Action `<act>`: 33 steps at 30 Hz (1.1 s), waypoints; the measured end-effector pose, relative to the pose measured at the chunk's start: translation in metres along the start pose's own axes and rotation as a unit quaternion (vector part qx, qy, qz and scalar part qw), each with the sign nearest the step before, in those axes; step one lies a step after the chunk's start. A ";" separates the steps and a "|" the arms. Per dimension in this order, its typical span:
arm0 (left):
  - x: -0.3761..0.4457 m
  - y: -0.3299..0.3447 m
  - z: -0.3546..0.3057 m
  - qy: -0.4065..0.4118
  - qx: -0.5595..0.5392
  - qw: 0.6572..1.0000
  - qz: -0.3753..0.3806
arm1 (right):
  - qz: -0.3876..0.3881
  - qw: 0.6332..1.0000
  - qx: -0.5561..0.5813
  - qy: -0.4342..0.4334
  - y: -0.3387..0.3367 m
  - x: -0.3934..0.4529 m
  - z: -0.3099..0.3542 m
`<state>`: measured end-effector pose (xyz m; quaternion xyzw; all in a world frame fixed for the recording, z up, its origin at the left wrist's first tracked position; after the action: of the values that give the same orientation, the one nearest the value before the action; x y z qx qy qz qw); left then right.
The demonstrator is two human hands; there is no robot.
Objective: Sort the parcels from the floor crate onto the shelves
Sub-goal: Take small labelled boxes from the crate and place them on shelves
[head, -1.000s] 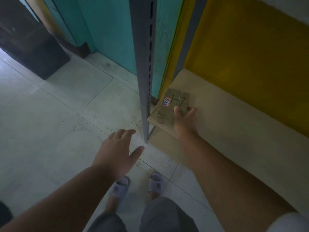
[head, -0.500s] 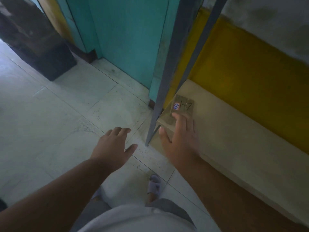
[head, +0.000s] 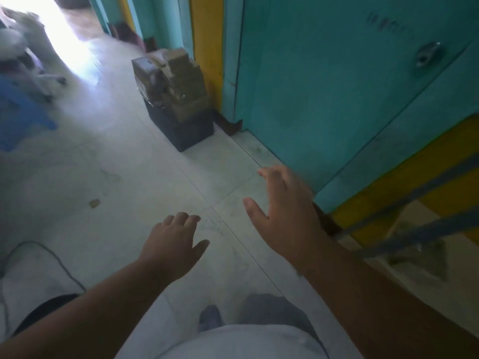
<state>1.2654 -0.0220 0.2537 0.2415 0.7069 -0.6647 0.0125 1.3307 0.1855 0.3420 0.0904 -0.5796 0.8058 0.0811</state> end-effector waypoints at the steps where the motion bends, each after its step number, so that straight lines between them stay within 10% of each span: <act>1: 0.010 -0.009 0.014 -0.011 -0.003 1.000 0.000 | 0.000 1.000 -0.001 -0.010 0.003 0.020 0.009; 21: 0.292 -0.177 0.341 -0.261 -0.094 0.958 -0.074 | 0.075 0.968 0.057 -0.234 0.174 0.532 0.196; 33: 0.573 -0.307 0.438 -0.079 -0.026 0.995 -0.048 | -0.019 0.997 -0.010 -0.073 0.215 0.760 0.187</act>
<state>0.5163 -0.2502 0.2952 0.1535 0.7315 -0.6629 0.0432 0.5518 -0.0403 0.3850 0.1590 -0.5905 0.7893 0.0550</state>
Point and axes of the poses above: each hand's wrist, its own x-axis towards the middle knuckle, its own y-axis out of the palm, z = x × y, the point moved 2 cm from there along x, towards the middle knuckle, and after that the axes turned 14 degrees about -y, right-handed, at the moved point
